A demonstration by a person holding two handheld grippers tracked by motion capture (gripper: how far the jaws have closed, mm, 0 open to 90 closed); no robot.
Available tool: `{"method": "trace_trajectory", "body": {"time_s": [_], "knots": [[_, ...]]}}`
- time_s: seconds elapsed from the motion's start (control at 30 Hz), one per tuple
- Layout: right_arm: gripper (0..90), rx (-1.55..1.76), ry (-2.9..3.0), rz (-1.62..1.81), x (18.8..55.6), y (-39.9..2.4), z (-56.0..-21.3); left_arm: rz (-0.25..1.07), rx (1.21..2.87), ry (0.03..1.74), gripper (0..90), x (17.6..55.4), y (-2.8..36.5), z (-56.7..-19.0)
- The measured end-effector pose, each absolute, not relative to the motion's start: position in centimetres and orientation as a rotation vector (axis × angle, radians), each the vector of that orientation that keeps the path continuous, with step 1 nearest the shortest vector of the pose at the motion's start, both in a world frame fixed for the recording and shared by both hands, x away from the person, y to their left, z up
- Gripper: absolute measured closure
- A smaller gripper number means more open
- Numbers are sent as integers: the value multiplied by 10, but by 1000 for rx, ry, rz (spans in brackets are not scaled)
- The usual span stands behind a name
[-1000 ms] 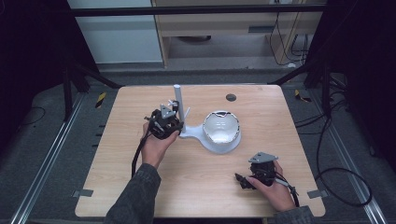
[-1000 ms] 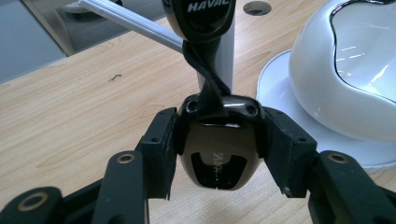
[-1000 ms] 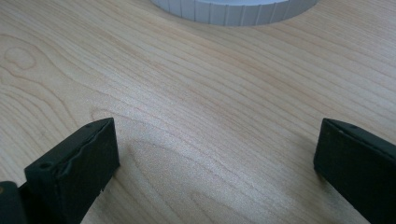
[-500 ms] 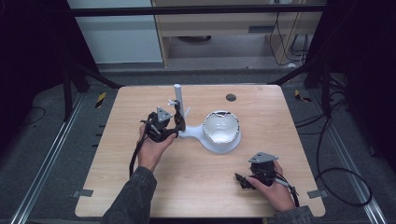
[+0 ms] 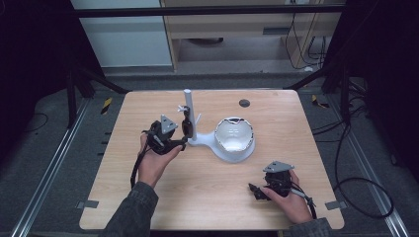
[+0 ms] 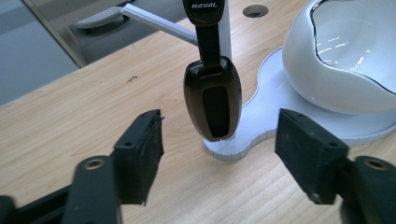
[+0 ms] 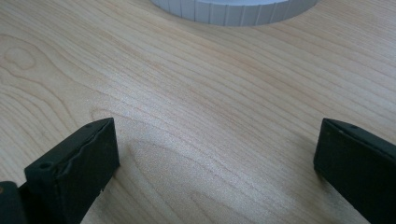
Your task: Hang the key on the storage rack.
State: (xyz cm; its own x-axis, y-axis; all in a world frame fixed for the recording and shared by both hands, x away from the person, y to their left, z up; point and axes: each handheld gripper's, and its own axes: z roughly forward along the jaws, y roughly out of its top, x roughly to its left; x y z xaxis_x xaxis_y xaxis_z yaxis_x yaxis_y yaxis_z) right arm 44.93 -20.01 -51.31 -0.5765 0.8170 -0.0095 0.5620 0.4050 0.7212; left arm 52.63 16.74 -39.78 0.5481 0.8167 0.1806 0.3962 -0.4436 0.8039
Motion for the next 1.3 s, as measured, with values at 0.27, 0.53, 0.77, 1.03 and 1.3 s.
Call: {"method": "trace_trajectory", "body": {"time_s": [0.27,0.53,0.77,1.03,1.3], "knots": [[4,1189,2305,975,449,-200,-513,693,2090,961,183,517,175,-389],[4,1187,2305,976,449,-200,-513,632,2221,904,97,504,171,-388],[4,1190,2304,977,449,-200,-513,619,2276,877,69,492,170,-390],[4,1192,2303,977,449,-200,-513,603,2275,852,46,481,175,-399],[4,1194,2301,977,449,-200,-513,582,2288,872,43,470,186,-413]]}}
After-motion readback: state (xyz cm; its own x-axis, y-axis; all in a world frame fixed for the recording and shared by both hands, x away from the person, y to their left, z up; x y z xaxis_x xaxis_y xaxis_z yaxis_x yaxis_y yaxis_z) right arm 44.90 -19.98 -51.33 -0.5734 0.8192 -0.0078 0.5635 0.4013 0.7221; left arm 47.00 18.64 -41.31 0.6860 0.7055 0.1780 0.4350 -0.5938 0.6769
